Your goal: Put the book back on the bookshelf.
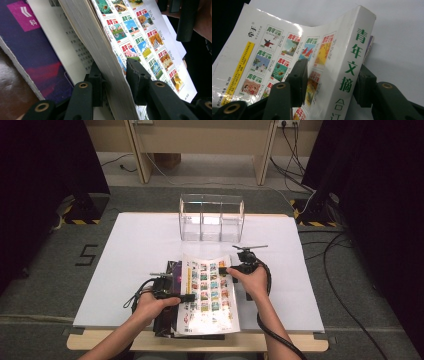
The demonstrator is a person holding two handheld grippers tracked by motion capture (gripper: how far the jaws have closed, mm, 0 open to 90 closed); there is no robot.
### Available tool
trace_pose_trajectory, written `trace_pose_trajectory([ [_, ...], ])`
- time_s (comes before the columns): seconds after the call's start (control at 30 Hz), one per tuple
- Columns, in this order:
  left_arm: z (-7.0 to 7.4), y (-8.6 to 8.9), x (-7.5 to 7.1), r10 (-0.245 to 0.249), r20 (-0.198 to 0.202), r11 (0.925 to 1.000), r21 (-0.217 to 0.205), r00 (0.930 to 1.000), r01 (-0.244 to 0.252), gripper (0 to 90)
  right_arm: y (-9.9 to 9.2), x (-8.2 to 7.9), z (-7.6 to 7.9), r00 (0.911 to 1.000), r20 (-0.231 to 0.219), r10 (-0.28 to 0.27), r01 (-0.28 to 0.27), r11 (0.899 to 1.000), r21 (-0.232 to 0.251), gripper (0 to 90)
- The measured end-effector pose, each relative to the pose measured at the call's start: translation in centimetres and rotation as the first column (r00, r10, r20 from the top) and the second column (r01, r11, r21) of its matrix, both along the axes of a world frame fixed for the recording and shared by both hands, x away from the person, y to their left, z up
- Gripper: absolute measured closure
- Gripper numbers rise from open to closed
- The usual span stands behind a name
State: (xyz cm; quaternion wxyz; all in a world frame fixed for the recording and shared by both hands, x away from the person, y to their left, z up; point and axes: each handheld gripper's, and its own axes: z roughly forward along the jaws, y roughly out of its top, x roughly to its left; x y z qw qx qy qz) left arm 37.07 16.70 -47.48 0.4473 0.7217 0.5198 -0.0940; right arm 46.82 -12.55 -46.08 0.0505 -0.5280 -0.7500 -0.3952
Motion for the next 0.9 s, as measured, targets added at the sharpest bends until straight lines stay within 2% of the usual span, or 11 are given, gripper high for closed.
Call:
trace_pose_trajectory([
  [0.17,-0.1,0.2,-0.1,-0.003,0.005,1.0000,-0.005,1.0000,0.003,67.1,0.0,0.0,1.0,0.9999,0.001,0.017,-0.017,0.999,0.027,62.7],
  [0.27,-0.2,0.5,-0.1,-0.004,0.008,0.9998,-0.020,1.0000,0.005,66.2,0.2,-0.2,1.7,0.9990,0.034,0.030,-0.031,0.999,0.026,65.6],
  [0.37,-0.1,0.5,-0.2,-0.005,0.020,0.9998,-0.017,0.9998,0.006,64.7,0.4,-0.4,2.2,0.9985,0.043,0.034,-0.035,0.999,0.024,66.5],
  [0.5,0.2,1.0,-0.7,-0.008,0.062,1.0000,0.003,0.9981,0.007,57.3,0.3,-0.9,2.9,0.9973,0.066,0.033,-0.036,0.998,0.044,67.8],
  [0.6,0.6,2.0,-1.2,-0.003,0.115,0.9982,0.059,0.9933,-0.004,53.1,0.1,-1.5,3.6,0.9956,0.090,0.027,-0.033,0.997,0.068,68.9],
  [0.67,1.0,3.1,-1.6,0.004,0.181,0.9958,0.090,0.9834,-0.021,53.7,-0.1,-1.8,4.3,0.9943,0.104,0.021,-0.028,0.997,0.071,69.7],
  [0.77,1.3,4.2,-2.0,0.029,0.214,0.9940,0.097,0.9764,-0.051,52.9,-0.4,-2.1,4.9,0.9922,0.125,0.004,-0.012,0.998,0.066,70.7],
  [0.8,1.3,4.2,-2.0,0.029,0.214,0.9940,0.097,0.9764,-0.051,52.5,-0.5,-2.1,5.1,0.9914,0.131,0.001,-0.010,0.998,0.067,70.9],
  [0.83,1.2,4.8,-2.3,0.049,0.234,0.9918,0.104,0.9710,-0.075,51.7,-0.6,-2.2,5.2,0.9907,0.136,-0.006,-0.003,0.998,0.066,71.0],
  [0.9,0.9,5.2,-2.4,0.066,0.238,0.9900,0.106,0.9691,-0.093,51.2,-0.7,-2.3,5.5,0.9897,0.143,-0.014,0.005,0.998,0.061,71.2],
])
